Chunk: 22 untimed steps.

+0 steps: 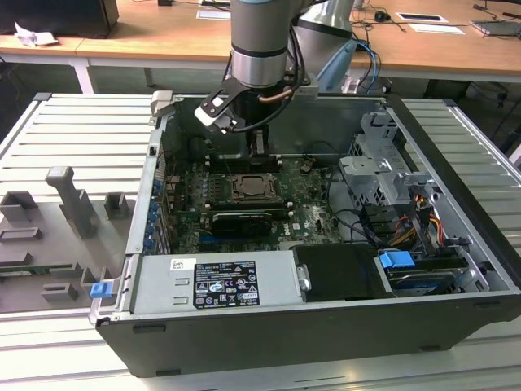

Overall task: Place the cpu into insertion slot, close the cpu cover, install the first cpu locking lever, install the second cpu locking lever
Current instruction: 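Install the first cpu locking lever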

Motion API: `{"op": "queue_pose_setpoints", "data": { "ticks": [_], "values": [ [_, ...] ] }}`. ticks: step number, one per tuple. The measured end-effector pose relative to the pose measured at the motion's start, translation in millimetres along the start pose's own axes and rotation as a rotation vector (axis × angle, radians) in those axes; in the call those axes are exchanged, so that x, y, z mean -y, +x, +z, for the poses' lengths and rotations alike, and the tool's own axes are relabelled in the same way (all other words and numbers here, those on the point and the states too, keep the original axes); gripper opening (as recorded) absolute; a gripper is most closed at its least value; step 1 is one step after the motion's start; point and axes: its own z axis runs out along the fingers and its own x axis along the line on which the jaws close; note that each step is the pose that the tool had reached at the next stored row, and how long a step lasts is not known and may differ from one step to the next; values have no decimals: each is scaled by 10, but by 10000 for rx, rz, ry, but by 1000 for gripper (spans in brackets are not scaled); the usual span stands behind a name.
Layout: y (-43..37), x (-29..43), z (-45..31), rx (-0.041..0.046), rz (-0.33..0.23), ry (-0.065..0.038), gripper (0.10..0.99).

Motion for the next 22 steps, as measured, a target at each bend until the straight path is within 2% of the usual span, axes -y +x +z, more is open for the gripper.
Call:
{"op": "queue_pose_setpoints", "data": {
  "ticks": [1, 8, 11, 18, 20, 22],
  "values": [
    [-1, 5, -3, 2, -1, 1, 106],
    [0, 0, -153, 1, 1, 0, 106],
    [1, -4, -262, -1, 1, -1, 106],
    [1, -9, -390, 0, 1, 0, 106],
    [1, -11, -462, 0, 1, 1, 106],
    [1, -13, -502, 1, 0, 0, 106]
  ]
}}
